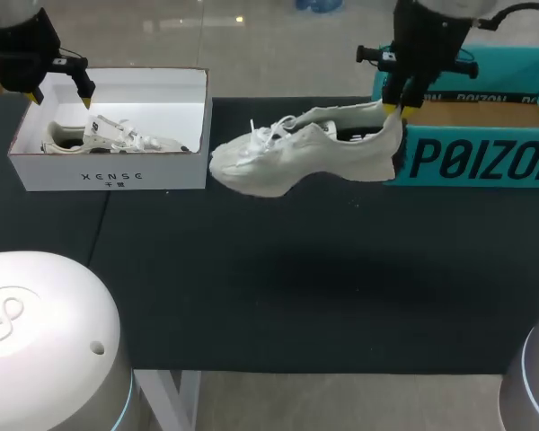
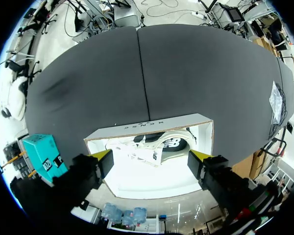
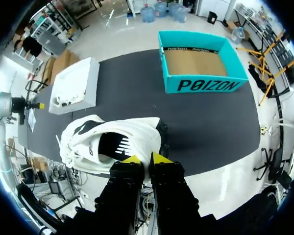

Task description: Take the shoe out of the shoebox, open the shoe tongue, remove and reinsert the insole, then place the shoe into the shoebox

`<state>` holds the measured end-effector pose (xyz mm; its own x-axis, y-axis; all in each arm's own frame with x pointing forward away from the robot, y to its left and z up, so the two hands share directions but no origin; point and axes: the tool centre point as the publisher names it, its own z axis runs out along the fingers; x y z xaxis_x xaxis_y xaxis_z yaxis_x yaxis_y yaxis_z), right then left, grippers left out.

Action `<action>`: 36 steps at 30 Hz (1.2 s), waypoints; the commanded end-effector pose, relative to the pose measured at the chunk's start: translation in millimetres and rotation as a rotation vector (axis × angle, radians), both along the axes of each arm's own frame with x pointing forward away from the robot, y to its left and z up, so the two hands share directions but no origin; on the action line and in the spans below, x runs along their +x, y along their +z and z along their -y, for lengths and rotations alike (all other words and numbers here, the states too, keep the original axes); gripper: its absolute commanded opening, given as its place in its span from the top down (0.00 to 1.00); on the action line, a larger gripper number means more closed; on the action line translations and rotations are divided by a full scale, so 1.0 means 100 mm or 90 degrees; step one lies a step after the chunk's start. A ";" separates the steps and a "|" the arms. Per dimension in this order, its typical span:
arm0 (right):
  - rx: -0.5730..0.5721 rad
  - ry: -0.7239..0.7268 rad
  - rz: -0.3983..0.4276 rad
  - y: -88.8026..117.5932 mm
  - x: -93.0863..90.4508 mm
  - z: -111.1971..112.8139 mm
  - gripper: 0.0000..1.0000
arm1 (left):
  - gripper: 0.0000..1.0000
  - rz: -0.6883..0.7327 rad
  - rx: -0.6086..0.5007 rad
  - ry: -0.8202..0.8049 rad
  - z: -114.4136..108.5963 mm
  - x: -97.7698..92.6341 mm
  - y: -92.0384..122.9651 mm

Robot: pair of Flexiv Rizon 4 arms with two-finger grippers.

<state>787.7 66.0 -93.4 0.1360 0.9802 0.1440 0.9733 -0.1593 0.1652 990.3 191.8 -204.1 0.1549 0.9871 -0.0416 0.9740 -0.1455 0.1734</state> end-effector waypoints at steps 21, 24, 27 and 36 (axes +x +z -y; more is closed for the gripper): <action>0.106 -0.057 -0.017 -0.16 -0.31 0.21 1.00 | 0.00 0.000 0.002 -0.001 0.00 0.00 0.00; 0.109 -0.060 -0.015 -0.17 -0.33 0.23 1.00 | 0.00 0.000 0.002 -0.001 0.00 0.00 0.00; 0.115 -0.064 -0.015 -0.18 -0.35 0.25 1.00 | 0.00 0.000 0.002 -0.001 0.00 0.00 0.00; 0.118 -0.074 -0.027 -0.37 -0.36 0.33 1.00 | 0.00 0.000 0.002 -0.001 0.00 0.00 0.00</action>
<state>750.3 35.2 -120.4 0.2585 0.9200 0.2947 0.9517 -0.2948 0.0855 990.3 191.8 -204.1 0.1549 0.9871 -0.0416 0.9740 -0.1455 0.1734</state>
